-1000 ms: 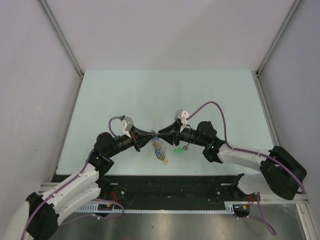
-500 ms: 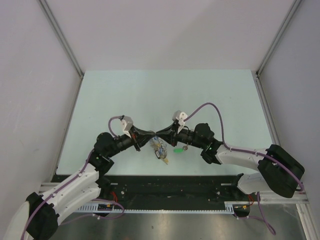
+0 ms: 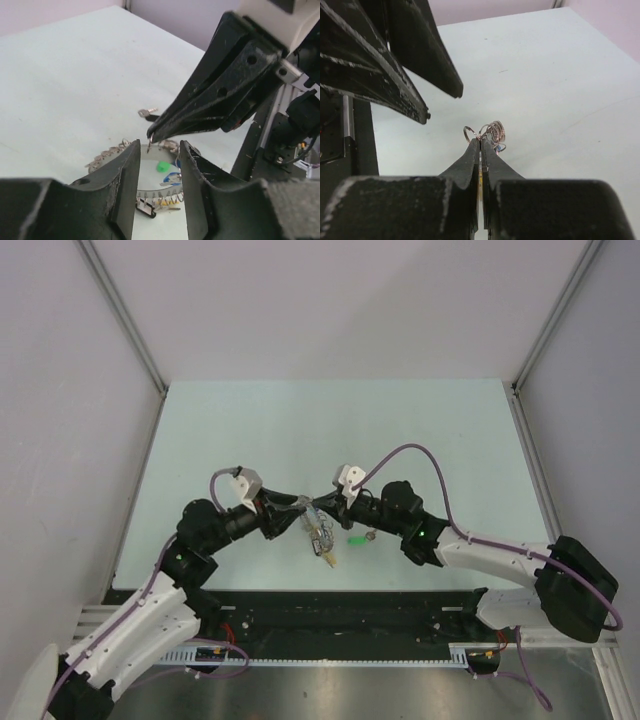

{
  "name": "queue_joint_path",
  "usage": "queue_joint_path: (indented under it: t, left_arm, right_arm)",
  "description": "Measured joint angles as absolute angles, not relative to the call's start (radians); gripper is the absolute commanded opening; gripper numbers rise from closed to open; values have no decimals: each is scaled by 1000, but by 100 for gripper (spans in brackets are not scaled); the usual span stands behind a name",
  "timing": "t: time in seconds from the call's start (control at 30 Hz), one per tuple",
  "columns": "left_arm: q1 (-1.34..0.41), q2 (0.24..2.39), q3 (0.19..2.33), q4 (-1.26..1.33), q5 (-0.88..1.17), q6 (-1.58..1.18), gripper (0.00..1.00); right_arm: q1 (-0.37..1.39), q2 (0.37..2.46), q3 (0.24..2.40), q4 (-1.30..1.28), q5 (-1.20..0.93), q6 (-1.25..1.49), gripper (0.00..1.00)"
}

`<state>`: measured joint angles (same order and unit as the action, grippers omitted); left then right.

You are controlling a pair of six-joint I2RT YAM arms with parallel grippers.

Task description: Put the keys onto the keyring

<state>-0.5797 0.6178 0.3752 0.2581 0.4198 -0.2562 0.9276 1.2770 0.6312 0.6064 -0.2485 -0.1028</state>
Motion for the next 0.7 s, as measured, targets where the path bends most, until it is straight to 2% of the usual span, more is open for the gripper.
queue_joint_path:
  t: [0.27,0.47,0.7]
  left_arm:
    - [-510,678,617,-45,454,-61,56]
    - [-501,762,676,-198,513,120,54]
    - [-525,822,693,-239,580,262,50]
  right_arm:
    - [952,1253,710,449,-207,-267,0]
    - [958,1252,736,348,-206,-334,0]
    - [974,1249,760,293,-190,-378,0]
